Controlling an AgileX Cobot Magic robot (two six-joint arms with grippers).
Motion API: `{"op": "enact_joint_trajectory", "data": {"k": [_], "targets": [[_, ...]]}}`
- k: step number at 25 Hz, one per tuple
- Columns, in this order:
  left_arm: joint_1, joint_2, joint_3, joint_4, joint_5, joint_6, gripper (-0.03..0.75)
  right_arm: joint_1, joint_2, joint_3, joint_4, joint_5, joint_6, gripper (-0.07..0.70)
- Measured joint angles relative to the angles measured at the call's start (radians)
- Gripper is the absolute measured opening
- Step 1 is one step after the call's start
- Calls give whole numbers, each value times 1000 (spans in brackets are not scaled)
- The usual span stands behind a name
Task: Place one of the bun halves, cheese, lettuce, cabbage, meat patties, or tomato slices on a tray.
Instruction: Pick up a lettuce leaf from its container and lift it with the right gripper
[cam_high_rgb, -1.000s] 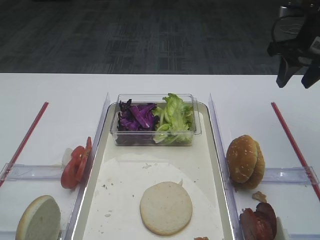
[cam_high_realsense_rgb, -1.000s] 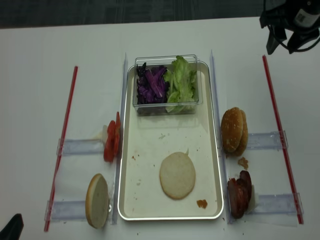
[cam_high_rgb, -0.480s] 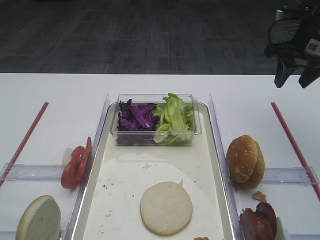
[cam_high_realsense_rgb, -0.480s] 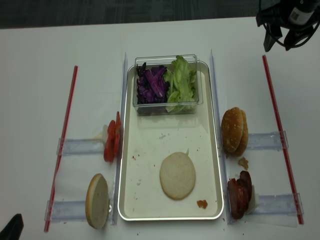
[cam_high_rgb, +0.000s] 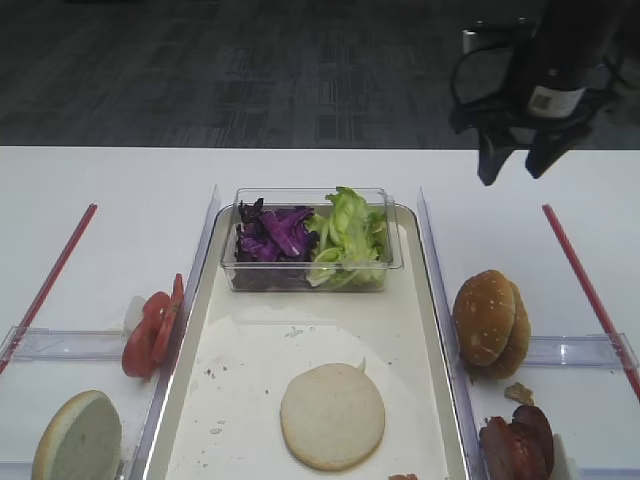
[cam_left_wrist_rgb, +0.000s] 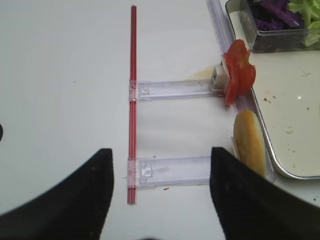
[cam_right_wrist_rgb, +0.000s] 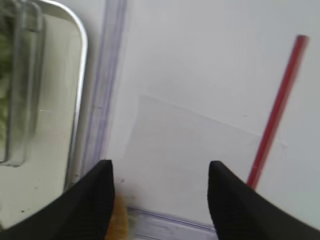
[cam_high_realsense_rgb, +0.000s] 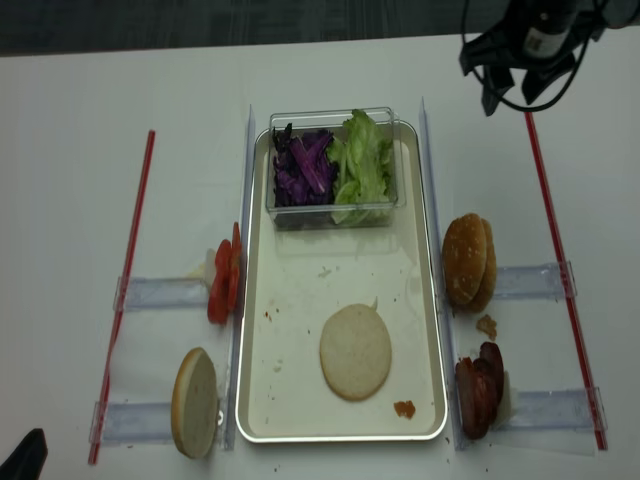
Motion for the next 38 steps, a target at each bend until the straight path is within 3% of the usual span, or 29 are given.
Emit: {"op": "enact_joint_trajectory", "data": {"k": [7,15,28,38], "targets": [[0,0,0,0,0,0,400,140,17,-30,2,0,76,461],[0,0,0,0,0,0,400,224,94,-107,67,0,143,461],[0,0,0,0,0,0,400,287,229,-263,143,0,193,419],[0,0,0,0,0,0,400,286,273,-273,141,0,206,403]]}}
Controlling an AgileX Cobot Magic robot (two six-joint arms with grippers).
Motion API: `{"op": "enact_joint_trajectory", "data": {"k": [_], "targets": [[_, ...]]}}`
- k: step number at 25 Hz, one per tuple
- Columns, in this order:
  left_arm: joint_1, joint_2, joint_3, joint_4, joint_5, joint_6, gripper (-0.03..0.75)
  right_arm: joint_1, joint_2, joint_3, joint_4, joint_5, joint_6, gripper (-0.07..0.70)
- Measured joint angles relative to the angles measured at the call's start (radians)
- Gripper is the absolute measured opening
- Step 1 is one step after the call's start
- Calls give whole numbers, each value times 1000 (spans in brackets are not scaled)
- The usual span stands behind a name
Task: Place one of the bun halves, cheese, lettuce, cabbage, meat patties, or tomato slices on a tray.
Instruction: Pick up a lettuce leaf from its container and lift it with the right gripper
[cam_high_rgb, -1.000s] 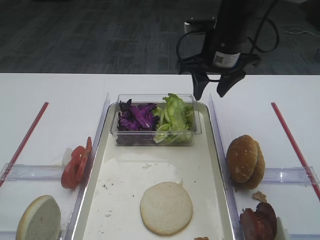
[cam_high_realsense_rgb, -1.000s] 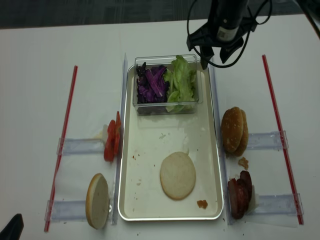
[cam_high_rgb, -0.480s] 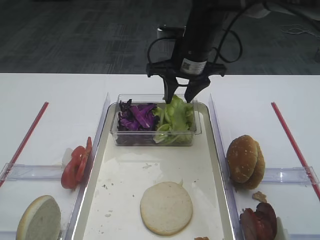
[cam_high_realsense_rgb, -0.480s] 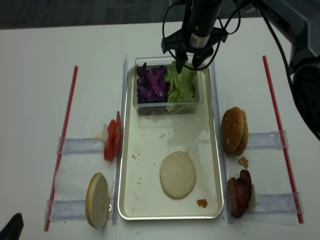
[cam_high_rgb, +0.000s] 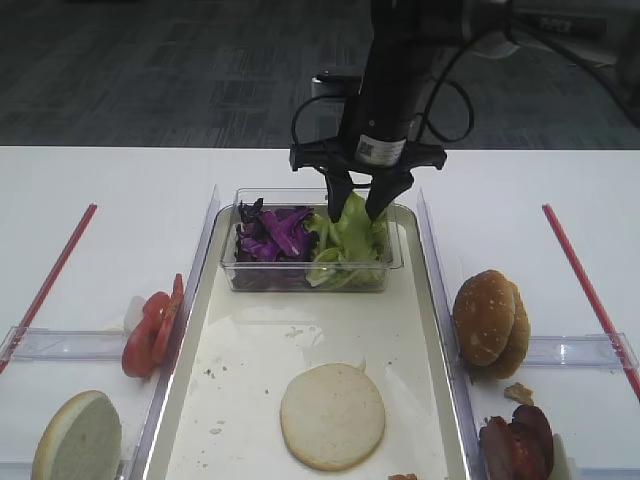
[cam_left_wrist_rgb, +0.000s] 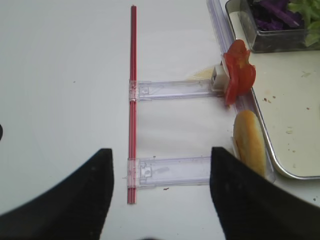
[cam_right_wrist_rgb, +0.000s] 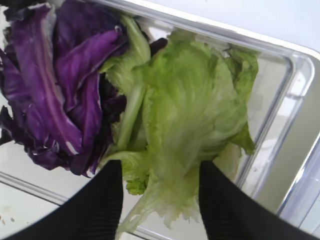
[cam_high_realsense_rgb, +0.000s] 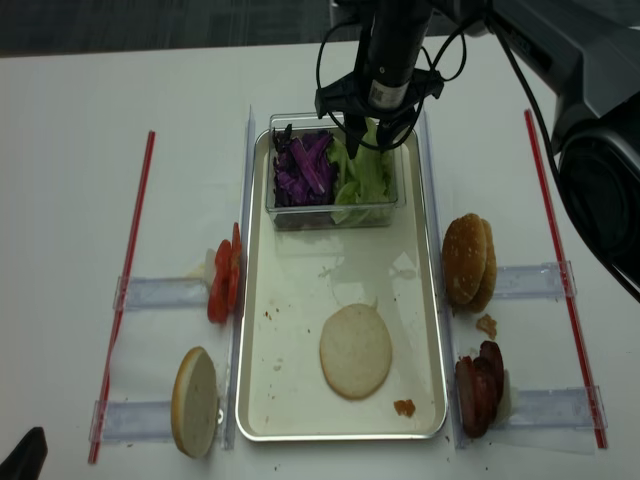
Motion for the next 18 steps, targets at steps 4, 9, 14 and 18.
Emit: {"op": "enact_joint_trajectory", "data": {"k": [4,9,14,18], "targets": [[0,0,0,0,0,0,400,0,4,0,-4,0,2,398],[0,0,0,0,0,0,400,0,17,0,-25,0,11,398],[0,0,0,0,0,0,400,0,36,0,-31,0,19,398],[0,0,0,0,0,0,400,0,52,0,-31,-2,19,396]]}}
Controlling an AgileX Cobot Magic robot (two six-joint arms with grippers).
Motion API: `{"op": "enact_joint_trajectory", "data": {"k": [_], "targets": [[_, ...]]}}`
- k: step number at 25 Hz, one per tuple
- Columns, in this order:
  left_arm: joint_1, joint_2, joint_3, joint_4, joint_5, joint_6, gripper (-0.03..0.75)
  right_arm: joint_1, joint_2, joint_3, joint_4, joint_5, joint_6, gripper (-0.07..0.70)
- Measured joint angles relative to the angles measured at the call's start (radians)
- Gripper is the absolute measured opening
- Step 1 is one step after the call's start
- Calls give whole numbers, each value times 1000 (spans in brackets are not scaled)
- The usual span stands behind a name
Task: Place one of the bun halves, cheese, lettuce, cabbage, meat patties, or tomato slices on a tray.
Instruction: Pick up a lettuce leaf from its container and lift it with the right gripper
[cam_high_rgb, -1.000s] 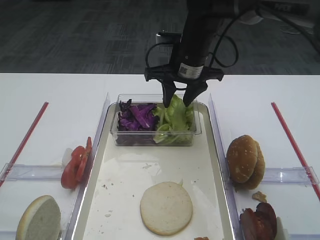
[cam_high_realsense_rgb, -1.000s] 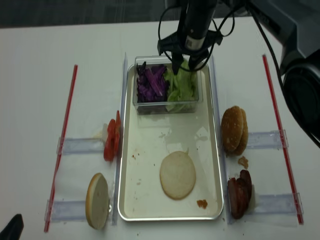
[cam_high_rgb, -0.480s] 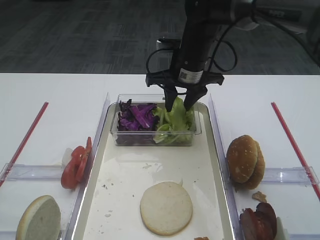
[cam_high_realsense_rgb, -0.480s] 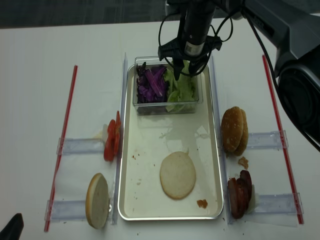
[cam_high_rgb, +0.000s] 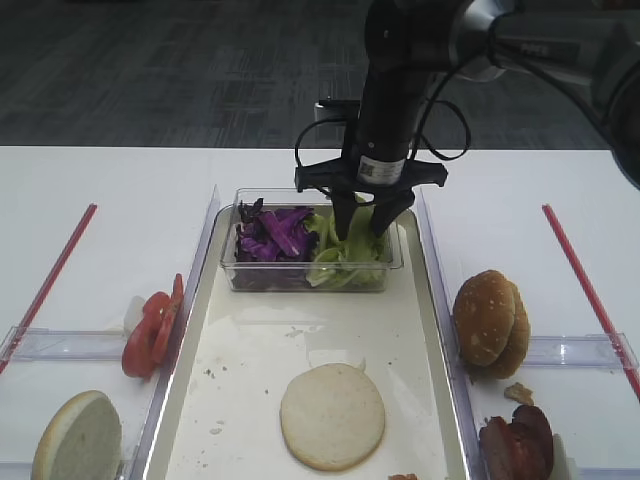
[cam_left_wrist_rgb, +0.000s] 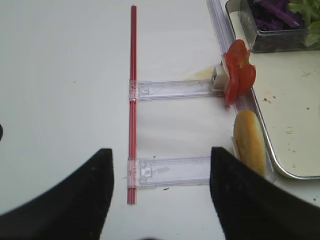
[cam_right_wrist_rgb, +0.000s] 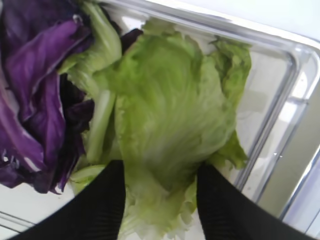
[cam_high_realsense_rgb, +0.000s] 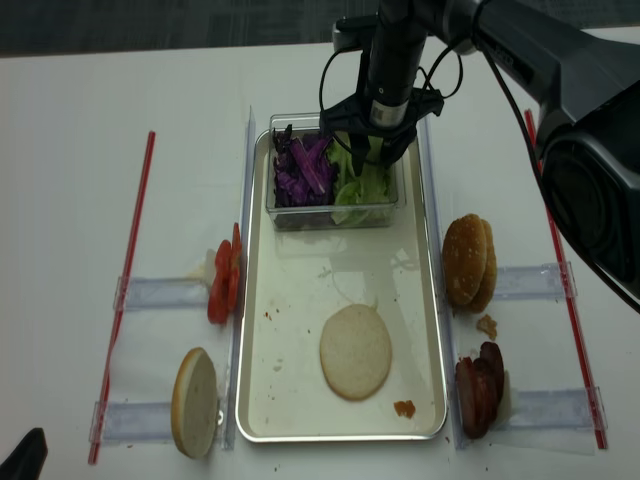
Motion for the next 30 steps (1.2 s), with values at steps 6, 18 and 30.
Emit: {"op": "enact_joint_trajectory", "data": {"k": [6,18,30], "targets": [[0,0,0,0,0,0,400,0,2,-8,-12,0,6,301],[0,0,0,0,0,0,400,0,2,-8,-18,-4,6,68],[0,0,0,0,0,0,400,0,-25,-8,-14,-4,6,59]]}}
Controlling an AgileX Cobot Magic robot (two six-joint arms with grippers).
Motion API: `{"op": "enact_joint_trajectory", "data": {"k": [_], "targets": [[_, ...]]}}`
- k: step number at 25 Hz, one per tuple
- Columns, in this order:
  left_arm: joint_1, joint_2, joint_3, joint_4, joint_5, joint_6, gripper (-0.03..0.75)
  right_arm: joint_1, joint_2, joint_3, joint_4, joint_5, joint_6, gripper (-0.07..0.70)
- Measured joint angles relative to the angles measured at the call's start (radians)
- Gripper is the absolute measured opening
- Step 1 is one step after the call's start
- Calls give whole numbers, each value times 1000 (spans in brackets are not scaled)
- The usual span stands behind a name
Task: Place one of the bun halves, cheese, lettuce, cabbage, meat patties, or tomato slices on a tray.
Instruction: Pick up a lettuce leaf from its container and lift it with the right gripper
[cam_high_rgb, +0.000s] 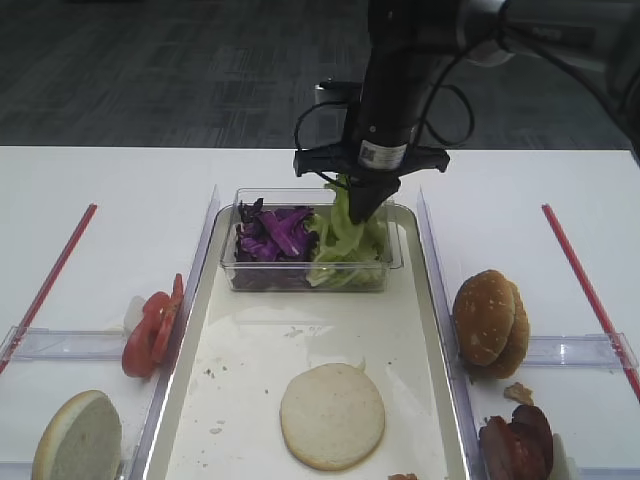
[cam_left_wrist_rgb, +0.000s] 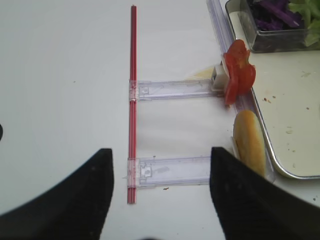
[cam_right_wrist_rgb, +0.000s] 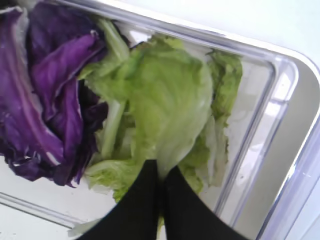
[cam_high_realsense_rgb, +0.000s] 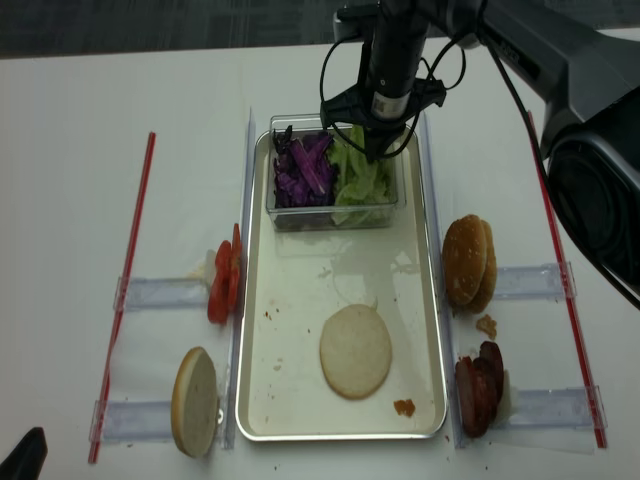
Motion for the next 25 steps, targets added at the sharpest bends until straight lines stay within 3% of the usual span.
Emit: {"op": "enact_joint_trajectory", "data": {"k": [19,25], "targets": [[0,0,0,0,0,0,400,0,-99,-2,27,4,-16,59],[0,0,0,0,0,-1,400,0,-112,55,48,5,-28,59]]}}
